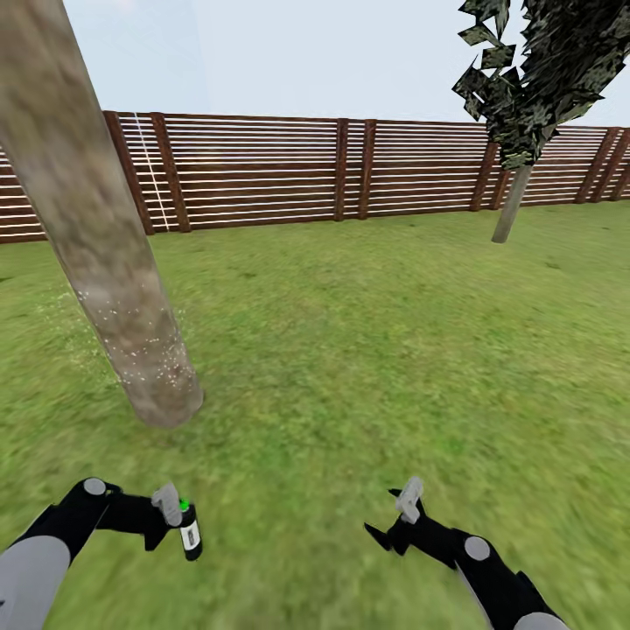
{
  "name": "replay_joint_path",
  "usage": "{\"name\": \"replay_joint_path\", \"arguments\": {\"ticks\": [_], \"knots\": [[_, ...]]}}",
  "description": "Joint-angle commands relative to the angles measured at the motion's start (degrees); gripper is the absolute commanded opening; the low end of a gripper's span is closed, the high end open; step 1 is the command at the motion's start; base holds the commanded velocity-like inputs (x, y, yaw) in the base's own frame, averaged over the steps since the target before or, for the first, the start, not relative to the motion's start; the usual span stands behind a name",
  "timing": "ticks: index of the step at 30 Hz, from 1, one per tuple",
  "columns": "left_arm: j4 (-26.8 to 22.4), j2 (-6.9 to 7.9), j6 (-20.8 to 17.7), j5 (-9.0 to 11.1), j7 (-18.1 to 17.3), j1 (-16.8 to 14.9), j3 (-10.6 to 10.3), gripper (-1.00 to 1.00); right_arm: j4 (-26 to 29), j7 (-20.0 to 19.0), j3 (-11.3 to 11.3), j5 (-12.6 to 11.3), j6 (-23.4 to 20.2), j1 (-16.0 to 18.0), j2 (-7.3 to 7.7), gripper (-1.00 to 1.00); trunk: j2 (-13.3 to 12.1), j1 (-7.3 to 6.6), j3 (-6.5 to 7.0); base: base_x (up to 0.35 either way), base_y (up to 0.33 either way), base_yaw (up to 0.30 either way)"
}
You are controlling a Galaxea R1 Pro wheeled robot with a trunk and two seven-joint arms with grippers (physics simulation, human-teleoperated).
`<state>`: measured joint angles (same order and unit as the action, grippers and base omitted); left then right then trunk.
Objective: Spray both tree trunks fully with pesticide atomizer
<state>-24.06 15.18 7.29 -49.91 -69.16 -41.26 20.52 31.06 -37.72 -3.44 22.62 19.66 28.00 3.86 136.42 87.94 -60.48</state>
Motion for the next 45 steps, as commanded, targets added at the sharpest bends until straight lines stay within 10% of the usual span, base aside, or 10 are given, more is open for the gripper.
{"name": "replay_joint_path", "arguments": {"ticks": [1,5,8,11,12,20,30,45], "knots": [[0.0,-0.12,0.0,-1.5,-0.3,-0.1,-0.8,-1.00,0.2,-1.6,0.0,1.7,0.0,0.3,-0.06,1.00,0.0,0.00,0.00,-0.001,0.000,0.000],[0.0,-0.76,-0.7,-4.2,-0.4,-0.1,-8.1,-1.00,0.3,-6.0,0.1,4.6,-0.1,0.8,-2.42,1.00,0.0,0.00,0.00,0.000,0.000,0.000],[0.0,-1.85,-0.8,-4.4,-0.1,-0.1,-8.8,-1.00,0.3,-6.5,1.3,4.9,-0.1,0.8,-3.60,1.00,0.0,0.00,0.00,0.000,0.000,0.000],[0.0,-3.50,-1.1,-6.0,0.3,-0.2,-10.2,-1.00,0.4,-6.5,10.5,4.8,-0.1,0.8,-4.44,1.00,0.0,0.00,0.00,0.000,0.000,0.000],[0.0,-3.99,-1.2,-6.3,0.4,-0.2,-10.5,-1.00,0.4,-6.5,12.4,4.7,-0.1,0.8,-4.62,-1.00,0.0,0.00,0.00,0.000,0.000,0.000],[-1.6,-7.59,-1.2,-7.6,0.5,-0.2,-11.0,-1.00,2.1,-9.7,13.7,4.6,-0.2,1.0,-6.69,-1.00,0.0,0.00,0.00,0.000,0.000,0.000],[-3.1,-15.50,-1.4,-16.6,0.6,-0.2,-10.9,-1.00,3.3,-9.9,13.8,4.6,-0.2,1.0,-8.58,-1.00,0.0,0.00,0.00,0.000,0.000,0.000],[-3.1,-21.71,-1.2,-17.1,0.5,0.0,-10.9,-1.00,5.3,-9.8,13.8,4.5,-0.2,1.0,-8.69,-1.00,0.0,0.00,0.00,0.000,0.000,0.000]]}}
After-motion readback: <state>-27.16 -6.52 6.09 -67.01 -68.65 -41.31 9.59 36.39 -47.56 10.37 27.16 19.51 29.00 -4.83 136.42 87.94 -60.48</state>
